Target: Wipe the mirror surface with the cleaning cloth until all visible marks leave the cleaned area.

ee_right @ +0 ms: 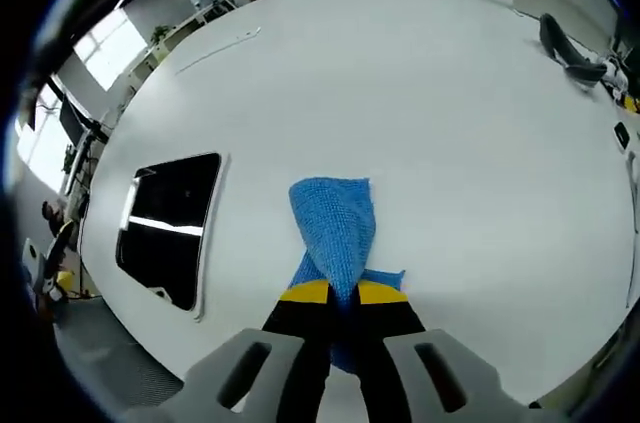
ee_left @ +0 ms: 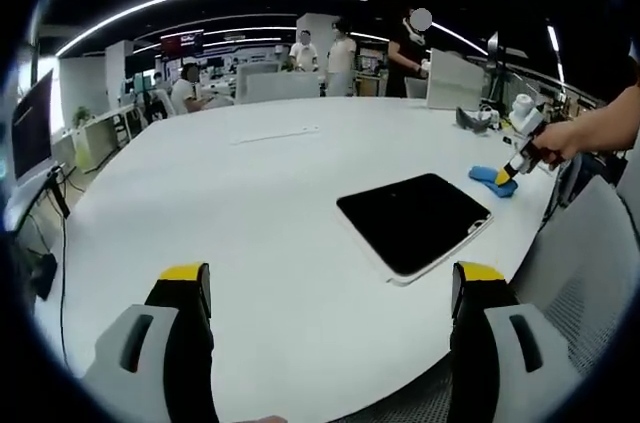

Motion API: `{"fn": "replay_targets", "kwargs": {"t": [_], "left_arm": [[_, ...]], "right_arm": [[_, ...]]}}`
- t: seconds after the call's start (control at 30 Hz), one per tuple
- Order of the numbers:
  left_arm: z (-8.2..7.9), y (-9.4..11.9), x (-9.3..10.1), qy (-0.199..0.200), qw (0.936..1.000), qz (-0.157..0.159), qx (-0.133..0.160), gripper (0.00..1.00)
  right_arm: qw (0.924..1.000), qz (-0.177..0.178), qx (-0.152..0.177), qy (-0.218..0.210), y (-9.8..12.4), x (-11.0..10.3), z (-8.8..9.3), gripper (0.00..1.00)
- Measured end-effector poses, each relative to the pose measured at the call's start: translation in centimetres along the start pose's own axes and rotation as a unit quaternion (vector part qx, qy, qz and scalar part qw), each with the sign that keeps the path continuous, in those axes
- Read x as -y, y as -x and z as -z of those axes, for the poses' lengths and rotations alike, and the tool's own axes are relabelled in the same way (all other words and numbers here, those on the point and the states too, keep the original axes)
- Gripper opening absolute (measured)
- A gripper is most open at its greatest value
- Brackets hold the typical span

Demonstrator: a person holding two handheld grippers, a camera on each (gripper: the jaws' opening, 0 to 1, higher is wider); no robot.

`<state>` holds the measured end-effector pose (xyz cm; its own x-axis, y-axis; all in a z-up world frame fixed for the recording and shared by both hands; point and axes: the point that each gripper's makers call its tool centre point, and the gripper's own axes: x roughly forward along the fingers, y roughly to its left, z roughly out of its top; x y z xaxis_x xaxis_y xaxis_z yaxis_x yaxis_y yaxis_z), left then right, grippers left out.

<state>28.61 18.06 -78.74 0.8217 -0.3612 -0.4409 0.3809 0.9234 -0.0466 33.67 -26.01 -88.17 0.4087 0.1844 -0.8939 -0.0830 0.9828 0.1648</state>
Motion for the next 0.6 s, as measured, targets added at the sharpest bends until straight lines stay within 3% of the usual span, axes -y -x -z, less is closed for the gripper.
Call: {"fn": "replay_targets", "kwargs": {"t": [0.07, 0.13, 0.2, 0.23, 0.33, 0.43, 0.5, 0.6], "left_arm": [[-1.2, 0.5, -0.7, 0.037, 0.9988, -0.019, 0.026, 0.99], [-1.8, 0.9, -0.9, 0.034, 0.9985, -0.026, 0.033, 0.99], [-2.6, 1.1, -0.3, 0.036, 0.9983, -0.021, 0.042, 0.99], [-2.7, 1.1, -0.2, 0.034, 0.9983, -0.021, 0.042, 0.99], [-2.8, 0.7, 0.4, 0.031, 0.9987, -0.016, 0.037, 0.99], [-1.7, 0.0, 0.6, 0.029, 0.9992, -0.014, 0.023, 0.99], [-0.6, -0.3, 0.9, 0.024, 0.9997, -0.007, 0.007, 0.99], [-0.9, -0.1, 0.7, 0.029, 0.9995, -0.009, 0.013, 0.99]], "right_arm": [[0.9999, 0.0, -0.002, 0.01, 0.0, 0.0, -0.1, 0.02], [0.9999, -0.004, -0.002, 0.014, 0.1, 0.0, 0.0, 0.02], [0.9982, -0.017, 0.005, 0.057, 0.1, -0.1, 0.0, 0.02], [0.9989, -0.014, 0.006, 0.044, 0.1, 0.0, 0.1, 0.02], [0.9991, -0.022, 0.01, 0.035, 0.3, -0.1, 0.1, 0.02], [0.9989, -0.026, 0.016, 0.036, 0.4, -0.2, 0.1, 0.04], [0.998, -0.038, 0.028, 0.042, 0.8, -0.5, -0.1, 0.15], [0.9936, -0.054, 0.063, 0.077, 1.9, -0.9, -0.8, 0.39]]}}
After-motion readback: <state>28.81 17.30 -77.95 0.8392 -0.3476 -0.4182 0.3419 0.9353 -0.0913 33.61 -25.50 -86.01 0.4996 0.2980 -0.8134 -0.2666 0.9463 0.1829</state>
